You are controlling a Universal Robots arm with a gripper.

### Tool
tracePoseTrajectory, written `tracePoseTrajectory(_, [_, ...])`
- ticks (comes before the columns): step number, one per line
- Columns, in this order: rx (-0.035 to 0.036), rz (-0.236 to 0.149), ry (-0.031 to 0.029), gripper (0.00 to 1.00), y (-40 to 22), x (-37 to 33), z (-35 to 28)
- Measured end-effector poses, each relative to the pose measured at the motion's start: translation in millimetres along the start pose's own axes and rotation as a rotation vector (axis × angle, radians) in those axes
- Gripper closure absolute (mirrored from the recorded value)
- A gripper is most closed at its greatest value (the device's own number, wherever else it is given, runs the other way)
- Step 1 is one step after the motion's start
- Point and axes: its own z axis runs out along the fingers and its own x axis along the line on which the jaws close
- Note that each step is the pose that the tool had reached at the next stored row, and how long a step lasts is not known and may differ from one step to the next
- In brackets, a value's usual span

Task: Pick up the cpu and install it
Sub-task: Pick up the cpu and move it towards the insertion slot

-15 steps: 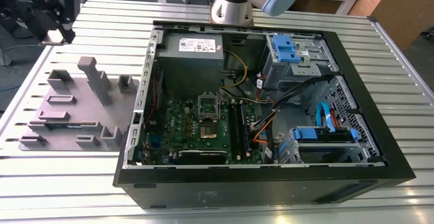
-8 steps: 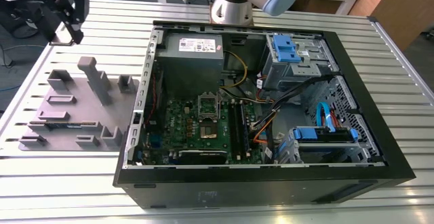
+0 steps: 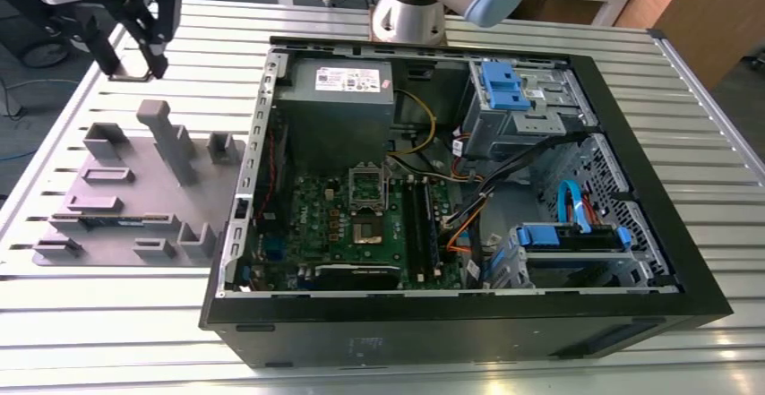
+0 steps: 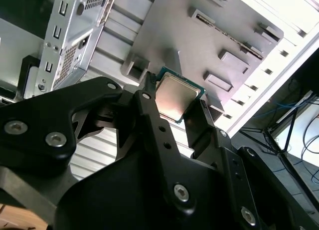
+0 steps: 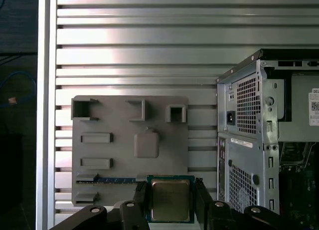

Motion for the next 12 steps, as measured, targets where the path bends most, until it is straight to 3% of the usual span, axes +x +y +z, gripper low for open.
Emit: tracePoseTrajectory(12, [-0.0001,0.0,-0.0001,0.53,0.6,-28.5,0.6])
